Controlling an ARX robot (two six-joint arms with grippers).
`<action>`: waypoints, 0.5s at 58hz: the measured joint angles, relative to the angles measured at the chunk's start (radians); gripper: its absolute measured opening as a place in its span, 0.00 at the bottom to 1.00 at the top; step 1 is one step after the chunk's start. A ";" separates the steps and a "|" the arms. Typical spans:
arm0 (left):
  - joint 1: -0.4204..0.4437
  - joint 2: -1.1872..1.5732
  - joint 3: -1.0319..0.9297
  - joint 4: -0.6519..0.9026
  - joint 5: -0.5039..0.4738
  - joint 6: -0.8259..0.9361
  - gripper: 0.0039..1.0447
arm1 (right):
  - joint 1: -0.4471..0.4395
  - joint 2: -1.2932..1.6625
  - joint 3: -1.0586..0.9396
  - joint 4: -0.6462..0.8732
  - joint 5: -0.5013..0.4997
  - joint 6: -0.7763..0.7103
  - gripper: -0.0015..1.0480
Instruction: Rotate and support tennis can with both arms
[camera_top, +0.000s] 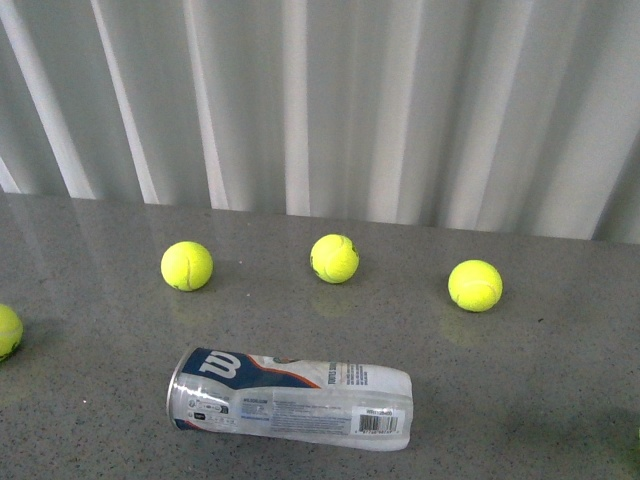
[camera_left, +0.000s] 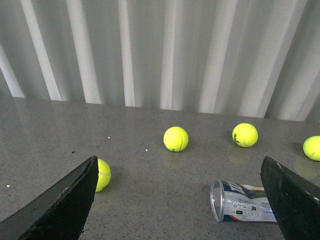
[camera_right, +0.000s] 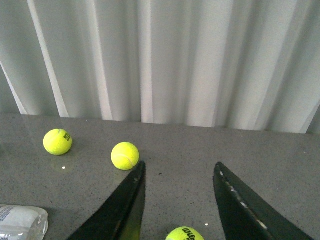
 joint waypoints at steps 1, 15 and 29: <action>0.000 0.000 0.000 0.000 0.000 0.000 0.94 | 0.002 -0.005 -0.002 -0.003 0.002 0.000 0.38; 0.000 0.000 0.000 0.000 0.000 0.000 0.94 | 0.119 -0.114 -0.053 -0.050 0.113 0.006 0.03; 0.000 0.000 0.000 0.000 0.000 0.000 0.94 | 0.119 -0.208 -0.053 -0.136 0.113 0.006 0.03</action>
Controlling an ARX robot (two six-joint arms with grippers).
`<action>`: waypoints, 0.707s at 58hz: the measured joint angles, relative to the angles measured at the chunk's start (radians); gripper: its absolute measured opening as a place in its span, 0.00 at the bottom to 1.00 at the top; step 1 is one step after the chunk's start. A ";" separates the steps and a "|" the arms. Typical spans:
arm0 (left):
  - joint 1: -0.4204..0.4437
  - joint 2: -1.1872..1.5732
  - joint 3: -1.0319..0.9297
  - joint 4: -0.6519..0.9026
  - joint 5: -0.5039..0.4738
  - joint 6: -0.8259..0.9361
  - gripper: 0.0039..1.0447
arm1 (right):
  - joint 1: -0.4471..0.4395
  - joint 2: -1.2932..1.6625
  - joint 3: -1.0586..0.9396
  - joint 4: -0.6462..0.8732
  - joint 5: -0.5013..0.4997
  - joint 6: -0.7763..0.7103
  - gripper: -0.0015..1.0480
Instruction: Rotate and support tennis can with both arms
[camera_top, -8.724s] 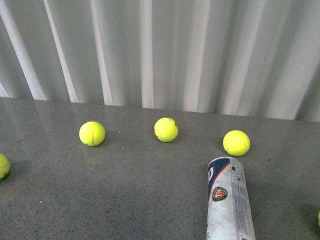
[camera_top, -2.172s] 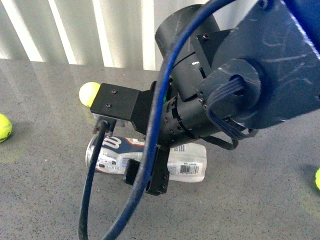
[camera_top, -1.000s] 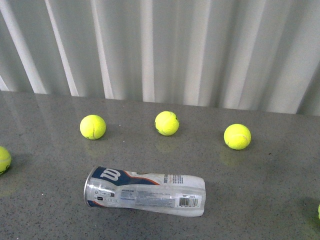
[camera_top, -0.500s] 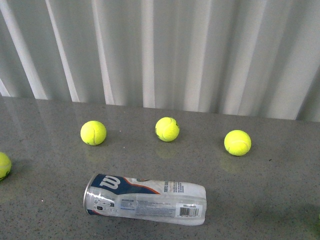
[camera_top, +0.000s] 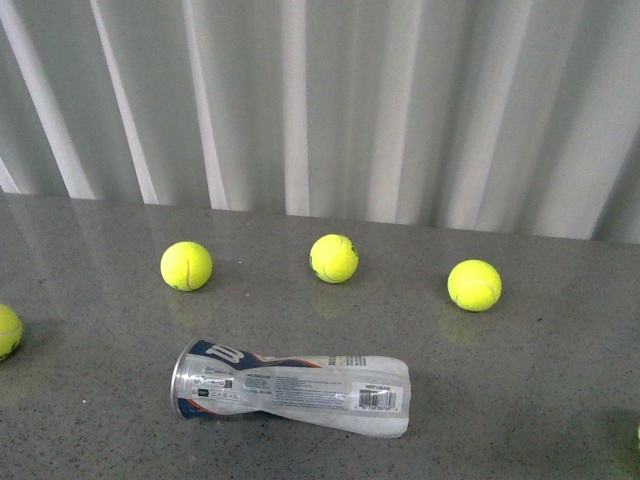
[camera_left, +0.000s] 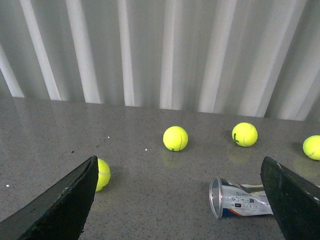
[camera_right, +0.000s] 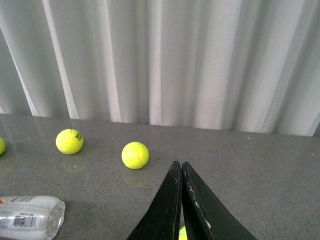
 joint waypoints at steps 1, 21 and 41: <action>0.000 0.000 0.000 0.000 0.000 0.000 0.94 | 0.000 -0.005 0.000 -0.006 0.000 0.000 0.03; 0.000 0.000 0.000 0.000 0.000 0.000 0.94 | 0.000 -0.126 0.001 -0.140 0.000 0.000 0.03; 0.000 -0.001 0.000 0.000 0.000 0.000 0.94 | 0.000 -0.252 0.001 -0.262 0.000 0.000 0.03</action>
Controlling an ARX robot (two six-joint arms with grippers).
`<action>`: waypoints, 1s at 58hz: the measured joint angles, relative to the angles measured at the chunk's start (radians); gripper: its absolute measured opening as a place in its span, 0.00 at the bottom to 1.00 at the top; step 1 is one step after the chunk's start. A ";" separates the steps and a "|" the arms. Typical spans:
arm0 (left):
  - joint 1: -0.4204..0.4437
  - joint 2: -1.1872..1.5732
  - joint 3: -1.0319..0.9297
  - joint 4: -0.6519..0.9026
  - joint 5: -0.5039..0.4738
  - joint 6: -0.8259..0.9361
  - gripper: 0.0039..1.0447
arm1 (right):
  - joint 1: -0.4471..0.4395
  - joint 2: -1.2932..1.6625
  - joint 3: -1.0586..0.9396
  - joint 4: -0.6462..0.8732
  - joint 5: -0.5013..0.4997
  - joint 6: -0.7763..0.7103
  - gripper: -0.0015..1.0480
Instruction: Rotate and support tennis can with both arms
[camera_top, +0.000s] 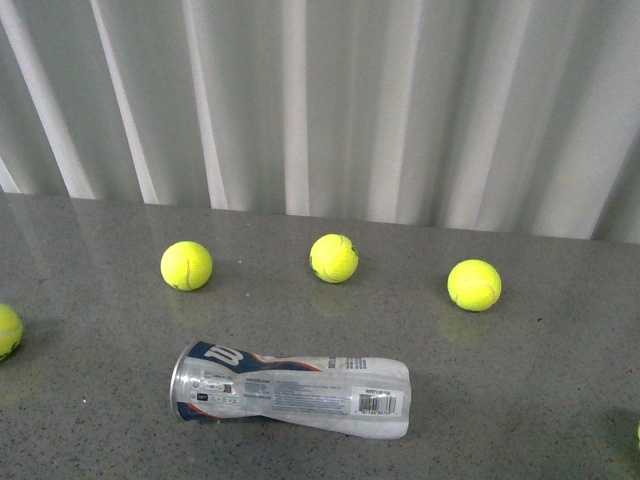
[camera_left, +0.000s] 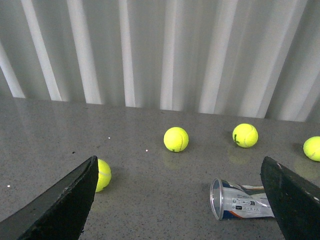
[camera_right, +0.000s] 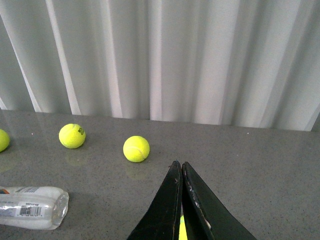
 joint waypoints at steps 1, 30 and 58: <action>0.000 0.000 0.000 0.000 0.000 0.000 0.94 | 0.000 0.000 0.000 0.000 0.000 0.000 0.04; 0.142 0.881 0.396 0.132 0.322 0.188 0.94 | 0.002 -0.002 0.000 0.000 0.001 0.001 0.93; 0.071 1.789 0.713 0.199 0.518 0.193 0.94 | 0.002 -0.002 0.000 0.000 0.000 0.001 0.93</action>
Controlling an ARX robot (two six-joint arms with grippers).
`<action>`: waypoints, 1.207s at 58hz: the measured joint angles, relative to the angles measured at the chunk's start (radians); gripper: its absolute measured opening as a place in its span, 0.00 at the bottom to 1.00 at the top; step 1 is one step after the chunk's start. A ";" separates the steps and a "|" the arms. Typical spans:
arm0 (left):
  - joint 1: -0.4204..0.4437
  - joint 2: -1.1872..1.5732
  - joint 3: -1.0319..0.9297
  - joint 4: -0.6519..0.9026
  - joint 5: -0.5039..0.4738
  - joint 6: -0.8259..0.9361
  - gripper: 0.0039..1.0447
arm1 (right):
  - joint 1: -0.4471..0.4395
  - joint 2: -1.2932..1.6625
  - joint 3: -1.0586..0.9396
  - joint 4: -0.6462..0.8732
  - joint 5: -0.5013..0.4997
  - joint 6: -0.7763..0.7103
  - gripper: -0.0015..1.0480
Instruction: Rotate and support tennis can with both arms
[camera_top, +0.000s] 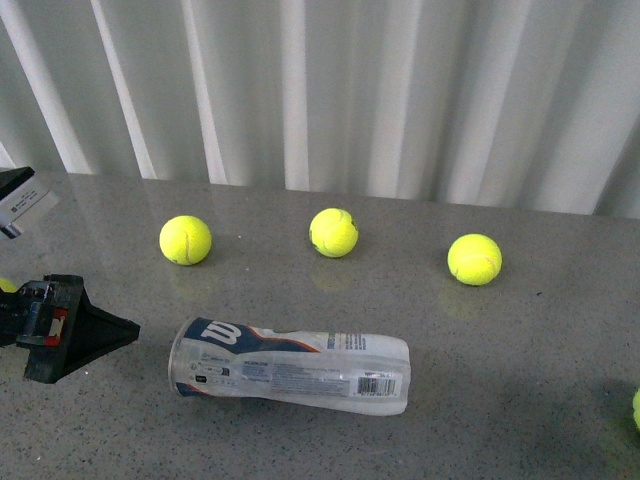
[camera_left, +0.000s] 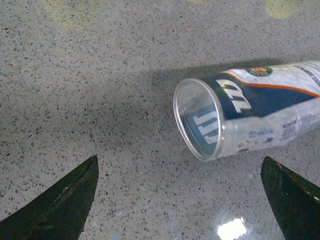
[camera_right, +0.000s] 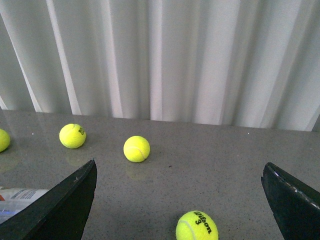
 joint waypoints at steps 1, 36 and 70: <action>0.001 0.012 0.005 0.010 0.008 -0.009 0.94 | 0.000 0.000 0.000 0.000 0.000 0.000 0.93; -0.085 0.236 0.099 0.182 0.215 -0.344 0.94 | 0.000 0.000 0.000 0.000 0.000 0.000 0.93; -0.156 0.260 0.069 0.183 0.296 -0.475 0.88 | 0.000 0.000 0.000 0.000 0.000 0.000 0.93</action>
